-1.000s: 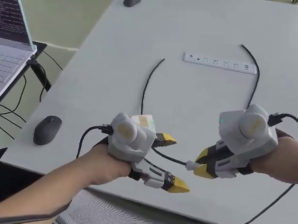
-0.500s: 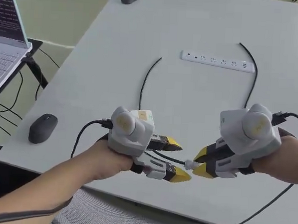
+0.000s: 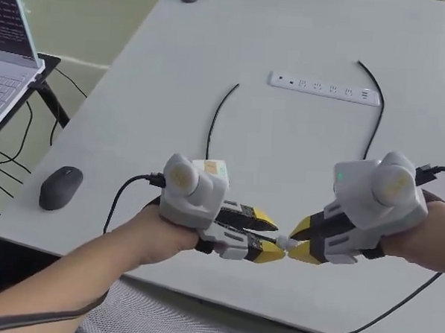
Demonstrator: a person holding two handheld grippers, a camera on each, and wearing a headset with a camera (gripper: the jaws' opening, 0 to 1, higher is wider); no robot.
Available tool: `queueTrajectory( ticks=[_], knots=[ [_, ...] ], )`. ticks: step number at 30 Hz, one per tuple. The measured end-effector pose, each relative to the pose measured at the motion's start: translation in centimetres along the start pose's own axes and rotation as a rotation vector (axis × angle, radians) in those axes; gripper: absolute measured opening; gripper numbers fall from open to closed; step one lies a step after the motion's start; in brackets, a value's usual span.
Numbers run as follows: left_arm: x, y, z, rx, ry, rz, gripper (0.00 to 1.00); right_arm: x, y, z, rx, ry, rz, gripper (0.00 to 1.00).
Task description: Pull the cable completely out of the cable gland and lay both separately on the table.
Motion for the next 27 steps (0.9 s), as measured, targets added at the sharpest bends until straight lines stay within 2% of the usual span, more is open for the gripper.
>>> queueTrajectory(
  ticks=[16,19,24,27],
  knots=[
    [0.4,-0.8,-0.1,0.012,0.001,-0.033,0.19,0.0,0.3,-0.1,-0.051,-0.013,0.011,0.07],
    [0.4,-1.2,-0.1,0.040,-0.001,-0.040,0.16,0.0,0.3,-0.1,-0.067,-0.023,0.010,0.07],
    [0.4,-1.2,-0.2,0.028,-0.007,-0.040,0.16,0.1,0.4,-0.3,-0.104,-0.023,0.010,0.07],
    [0.3,-1.1,-0.2,0.035,-0.012,-0.037,0.16,0.1,0.4,-0.3,-0.100,-0.026,0.008,0.07]
  ],
)
Point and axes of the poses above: the centre of the closed fingertips' face, and the gripper's own axes: x roughly forward along the fingers, y roughly to its left, z roughly out of its top, the point moved 4 cm from there along -x, roughly backward along the fingers, and after that the axes turned 6 degrees about -z, right-handed, at the moved point
